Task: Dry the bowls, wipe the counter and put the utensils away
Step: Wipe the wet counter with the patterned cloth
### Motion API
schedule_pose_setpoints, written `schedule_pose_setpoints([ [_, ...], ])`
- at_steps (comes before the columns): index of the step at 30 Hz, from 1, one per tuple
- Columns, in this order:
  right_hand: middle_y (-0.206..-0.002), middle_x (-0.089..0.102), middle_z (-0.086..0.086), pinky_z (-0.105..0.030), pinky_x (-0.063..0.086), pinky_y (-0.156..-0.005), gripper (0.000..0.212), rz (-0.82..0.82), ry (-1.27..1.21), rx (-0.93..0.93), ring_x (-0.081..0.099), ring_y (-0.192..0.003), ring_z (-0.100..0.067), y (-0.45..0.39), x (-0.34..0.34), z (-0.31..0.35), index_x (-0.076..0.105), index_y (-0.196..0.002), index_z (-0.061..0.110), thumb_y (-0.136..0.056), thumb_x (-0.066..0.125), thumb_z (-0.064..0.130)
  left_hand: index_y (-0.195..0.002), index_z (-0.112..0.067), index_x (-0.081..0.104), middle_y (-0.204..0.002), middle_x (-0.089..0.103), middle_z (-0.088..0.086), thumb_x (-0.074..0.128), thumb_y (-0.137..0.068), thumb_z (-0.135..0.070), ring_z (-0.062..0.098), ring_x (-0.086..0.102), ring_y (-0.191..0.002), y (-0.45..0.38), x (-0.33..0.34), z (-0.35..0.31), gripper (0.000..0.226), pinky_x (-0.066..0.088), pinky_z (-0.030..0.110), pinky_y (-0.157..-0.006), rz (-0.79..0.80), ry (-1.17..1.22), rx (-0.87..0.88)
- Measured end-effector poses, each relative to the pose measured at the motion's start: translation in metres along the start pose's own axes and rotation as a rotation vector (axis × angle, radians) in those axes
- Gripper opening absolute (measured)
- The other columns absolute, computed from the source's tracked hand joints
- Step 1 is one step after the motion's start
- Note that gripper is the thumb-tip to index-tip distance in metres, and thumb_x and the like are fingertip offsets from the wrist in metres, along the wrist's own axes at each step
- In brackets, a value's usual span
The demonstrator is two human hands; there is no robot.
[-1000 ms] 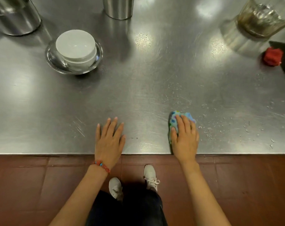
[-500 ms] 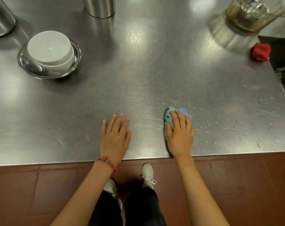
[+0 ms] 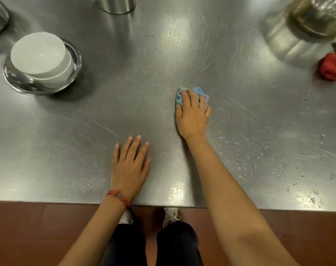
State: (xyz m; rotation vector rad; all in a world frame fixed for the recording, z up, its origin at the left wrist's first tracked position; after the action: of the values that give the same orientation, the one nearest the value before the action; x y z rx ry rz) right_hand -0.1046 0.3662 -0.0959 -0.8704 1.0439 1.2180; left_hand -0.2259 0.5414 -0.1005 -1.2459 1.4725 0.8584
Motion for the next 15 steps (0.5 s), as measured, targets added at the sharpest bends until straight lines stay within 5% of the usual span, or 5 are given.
schedule_pose_setpoints([
  [8,-0.137,0.051,0.001,-0.045,0.036,-0.099,0.042,-0.031,0.022,-0.287,0.045,-0.127,-0.027,0.087,0.010,0.010,0.048,-0.130,0.024,-0.089,0.047,0.034,-0.118,-0.006,0.060,-0.127,0.057,0.019,0.040,-0.086,-0.028,0.038,0.051,-0.118,0.000,-0.004,-0.003,0.044,0.034,0.060,-0.097,-0.010,-0.042,-0.002],
  [15,-0.152,0.026,0.005,-0.045,0.018,-0.110,0.048,0.024,0.006,-0.069,0.015,-0.141,-0.025,-0.043,0.003,0.016,0.026,-0.143,0.026,-0.096,0.035,0.036,-0.117,-0.006,0.061,-0.126,0.058,0.019,0.037,-0.085,-0.029,0.039,0.052,-0.118,-0.003,-0.005,-0.003,0.046,0.034,0.062,-0.096,0.029,-0.040,-0.011],
])
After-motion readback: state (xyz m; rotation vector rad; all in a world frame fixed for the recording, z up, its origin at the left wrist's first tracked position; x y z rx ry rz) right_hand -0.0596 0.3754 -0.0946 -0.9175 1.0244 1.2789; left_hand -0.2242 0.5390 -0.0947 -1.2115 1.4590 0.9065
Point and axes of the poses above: each hand's wrist, its own y-axis away from the middle knuckle, its own x-axis out of the palm, z = x × y, the point moved 3 cm from there along -y, towards the middle knuckle
